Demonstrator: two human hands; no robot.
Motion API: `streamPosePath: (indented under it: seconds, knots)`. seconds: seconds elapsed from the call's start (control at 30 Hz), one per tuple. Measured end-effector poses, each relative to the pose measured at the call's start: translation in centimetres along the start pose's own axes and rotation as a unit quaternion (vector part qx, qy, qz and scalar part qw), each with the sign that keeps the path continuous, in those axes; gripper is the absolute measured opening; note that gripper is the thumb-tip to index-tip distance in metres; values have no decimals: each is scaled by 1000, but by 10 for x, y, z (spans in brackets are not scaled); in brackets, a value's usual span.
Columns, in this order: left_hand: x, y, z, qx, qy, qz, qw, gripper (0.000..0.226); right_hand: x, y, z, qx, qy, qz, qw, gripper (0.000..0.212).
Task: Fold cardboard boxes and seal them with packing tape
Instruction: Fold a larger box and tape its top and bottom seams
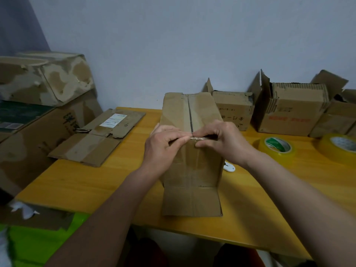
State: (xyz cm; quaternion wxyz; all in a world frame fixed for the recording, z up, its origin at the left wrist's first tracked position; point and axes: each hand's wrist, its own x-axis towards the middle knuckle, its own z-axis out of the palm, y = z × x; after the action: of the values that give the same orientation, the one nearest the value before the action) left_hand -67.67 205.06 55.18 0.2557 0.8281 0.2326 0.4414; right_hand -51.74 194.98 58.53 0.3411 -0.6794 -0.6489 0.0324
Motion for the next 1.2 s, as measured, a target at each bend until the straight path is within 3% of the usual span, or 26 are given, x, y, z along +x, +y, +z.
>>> streamPosePath:
  seconds: [0.13,0.23,0.33,0.47,0.6,0.73,0.87,1.07,1.2]
  knots:
    - [-6,-10,-3,-2,22,41,999,34,0,1,-14,120,-32,31,992,18]
    - [-8,-7,-2,53,94,74,991,41,-2,2,-11,211,49,55,975,21]
    - [-12,0,7,98,141,145,974,31,-3,8,0,217,139,50,965,27]
    - [-27,14,31,99,80,268,955,27,-6,27,-2,185,247,69,949,26]
    - [-48,29,63,88,-44,336,937,28,-24,61,-5,142,214,135,957,21]
    - [-68,27,107,92,-180,306,930,31,-55,106,3,57,145,227,961,19]
    - [-79,7,149,110,-282,186,935,41,-83,144,0,-47,86,311,945,26]
    - [-94,-9,177,101,-262,75,957,38,-98,182,-20,-193,60,386,900,55]
    - [-100,-11,179,79,-247,50,965,38,-89,204,-23,-254,16,392,884,57]
